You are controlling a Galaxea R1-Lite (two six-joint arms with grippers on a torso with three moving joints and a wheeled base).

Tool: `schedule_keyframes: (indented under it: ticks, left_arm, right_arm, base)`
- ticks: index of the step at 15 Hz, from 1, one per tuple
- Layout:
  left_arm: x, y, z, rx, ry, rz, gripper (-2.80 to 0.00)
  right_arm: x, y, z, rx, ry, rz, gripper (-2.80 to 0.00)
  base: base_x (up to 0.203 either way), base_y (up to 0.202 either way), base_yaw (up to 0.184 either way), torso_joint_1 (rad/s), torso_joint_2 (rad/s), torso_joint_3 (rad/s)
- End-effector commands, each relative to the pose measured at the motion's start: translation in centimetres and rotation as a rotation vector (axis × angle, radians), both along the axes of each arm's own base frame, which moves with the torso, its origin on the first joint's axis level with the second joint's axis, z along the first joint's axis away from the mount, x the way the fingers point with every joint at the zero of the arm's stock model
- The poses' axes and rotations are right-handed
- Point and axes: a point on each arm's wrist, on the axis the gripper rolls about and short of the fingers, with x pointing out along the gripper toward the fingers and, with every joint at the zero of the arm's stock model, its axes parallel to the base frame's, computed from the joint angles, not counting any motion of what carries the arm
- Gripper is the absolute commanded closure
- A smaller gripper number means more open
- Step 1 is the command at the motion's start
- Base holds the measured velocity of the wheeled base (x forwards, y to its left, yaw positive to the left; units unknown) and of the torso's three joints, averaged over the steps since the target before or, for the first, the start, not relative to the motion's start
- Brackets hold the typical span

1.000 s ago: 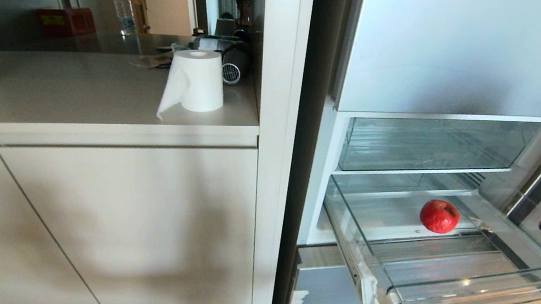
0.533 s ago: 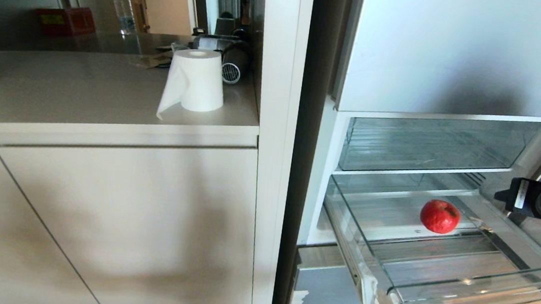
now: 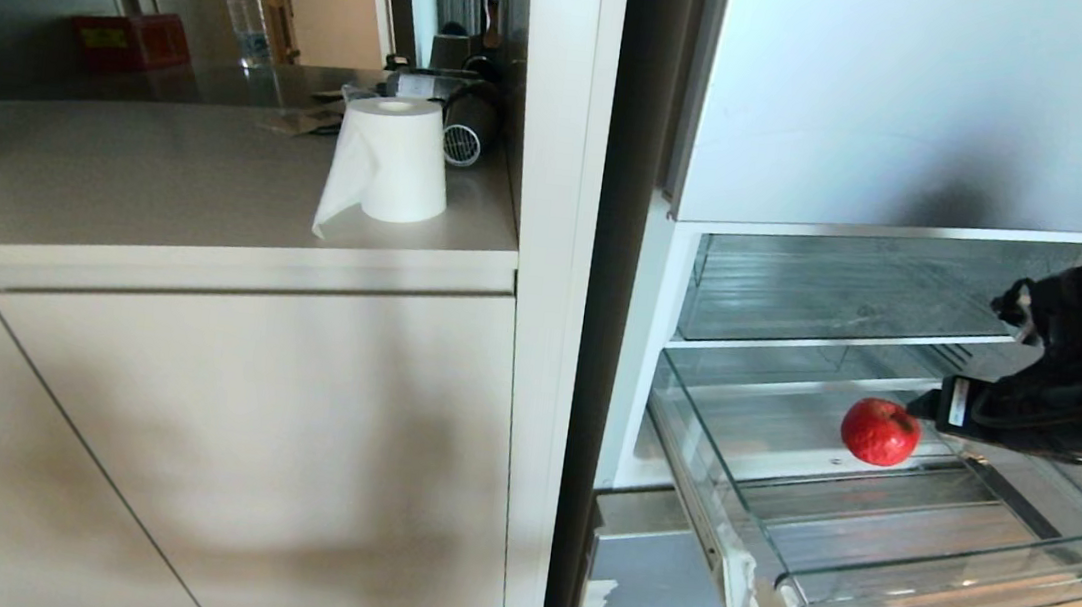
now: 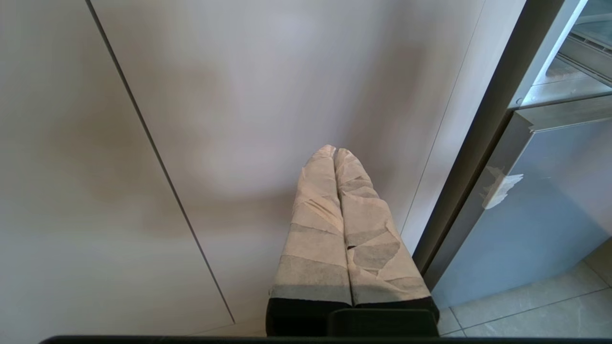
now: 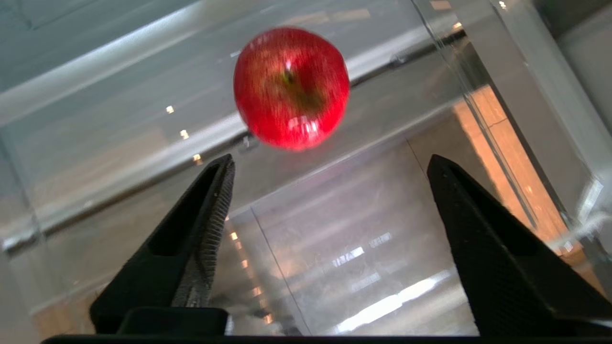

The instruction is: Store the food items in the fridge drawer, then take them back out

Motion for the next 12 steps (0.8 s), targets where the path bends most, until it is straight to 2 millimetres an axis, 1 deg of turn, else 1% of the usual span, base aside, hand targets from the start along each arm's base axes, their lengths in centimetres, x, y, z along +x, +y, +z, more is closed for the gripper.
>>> schedule_keyframes:
  ticks: [1,3,6,9,12]
  left_arm:
    - [0.0,0.0,0.0,0.0,0.0,0.0,0.0]
    - [0.0,0.0,0.0,0.0,0.0,0.0,0.0]
    - [0.0,0.0,0.0,0.0,0.0,0.0,0.0]
    - [0.0,0.0,0.0,0.0,0.0,0.0,0.0]
    - [0.0,0.0,0.0,0.0,0.0,0.0,0.0]
  right_arm:
    - [2.2,-0.1,-1.8,0.004,0.041,-0.003,-2.8]
    - [4.0,-0.2,-2.6,0.005,0.049,-0.003,-2.8]
    - [6.0,0.0,-4.0,0.006,0.066,0.0,-2.8]
    - [6.9,0.0,-5.4,0.012,0.093,-0.002,-2.8]
    - [7.6,0.0,-6.2,0.015,0.105,-0.003,-2.8]
  base:
    - [0.0,0.0,0.0,0.0,0.0,0.0]
    - [0.0,0.0,0.0,0.0,0.0,0.0]
    - [0.0,0.0,0.0,0.0,0.0,0.0]
    - [0.0,0.0,0.0,0.0,0.0,0.0]
    - [0.0,0.0,0.0,0.0,0.0,0.0]
